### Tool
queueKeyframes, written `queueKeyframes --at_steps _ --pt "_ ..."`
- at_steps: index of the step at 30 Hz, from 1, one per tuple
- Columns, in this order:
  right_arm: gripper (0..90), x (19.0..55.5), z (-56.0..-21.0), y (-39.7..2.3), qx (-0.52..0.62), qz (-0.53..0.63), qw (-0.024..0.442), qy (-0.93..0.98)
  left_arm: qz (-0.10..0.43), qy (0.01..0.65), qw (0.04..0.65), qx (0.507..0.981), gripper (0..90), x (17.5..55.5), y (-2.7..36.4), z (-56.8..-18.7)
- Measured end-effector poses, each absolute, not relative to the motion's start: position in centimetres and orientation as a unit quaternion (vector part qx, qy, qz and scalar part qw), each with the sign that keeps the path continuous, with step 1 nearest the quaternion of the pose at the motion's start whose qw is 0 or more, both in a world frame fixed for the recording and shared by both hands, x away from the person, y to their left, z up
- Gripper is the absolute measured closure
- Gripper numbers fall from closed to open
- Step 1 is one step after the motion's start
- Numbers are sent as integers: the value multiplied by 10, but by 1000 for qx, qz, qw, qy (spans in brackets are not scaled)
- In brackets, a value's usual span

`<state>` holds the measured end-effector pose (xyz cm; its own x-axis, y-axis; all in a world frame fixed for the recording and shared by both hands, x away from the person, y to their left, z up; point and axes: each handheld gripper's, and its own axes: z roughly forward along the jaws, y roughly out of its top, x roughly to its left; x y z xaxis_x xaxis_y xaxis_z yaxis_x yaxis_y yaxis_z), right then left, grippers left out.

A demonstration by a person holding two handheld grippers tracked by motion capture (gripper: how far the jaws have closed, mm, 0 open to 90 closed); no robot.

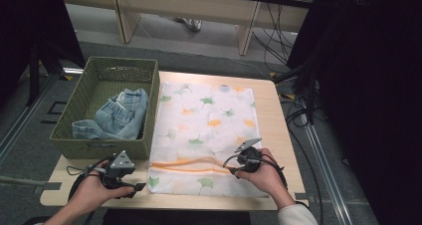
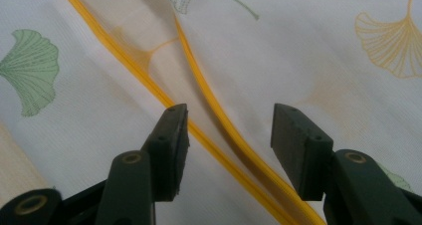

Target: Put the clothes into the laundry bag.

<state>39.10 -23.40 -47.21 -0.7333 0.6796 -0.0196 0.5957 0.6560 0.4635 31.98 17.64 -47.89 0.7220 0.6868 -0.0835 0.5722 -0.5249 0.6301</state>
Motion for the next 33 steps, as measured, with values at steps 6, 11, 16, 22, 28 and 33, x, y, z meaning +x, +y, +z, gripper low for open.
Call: queueKeyframes --at_steps 6,11,16,22,28,33 --pt "474 391 -472 -229 339 226 101 908 89 361 325 870 322 320 176 -479" --pt "459 395 -472 -222 321 241 106 910 89 363 325 869 322 320 177 -479" --pt "452 397 -475 -209 324 251 105 906 88 361 325 870 323 321 175 -480" --pt "460 406 -479 -185 298 245 108 916 88 359 325 871 323 321 174 -480" --pt "694 423 -486 -157 250 208 138 936 87 358 327 870 323 319 175 -479" --pt "890 426 -481 -146 251 207 144 935 88 358 339 866 324 318 176 -473"
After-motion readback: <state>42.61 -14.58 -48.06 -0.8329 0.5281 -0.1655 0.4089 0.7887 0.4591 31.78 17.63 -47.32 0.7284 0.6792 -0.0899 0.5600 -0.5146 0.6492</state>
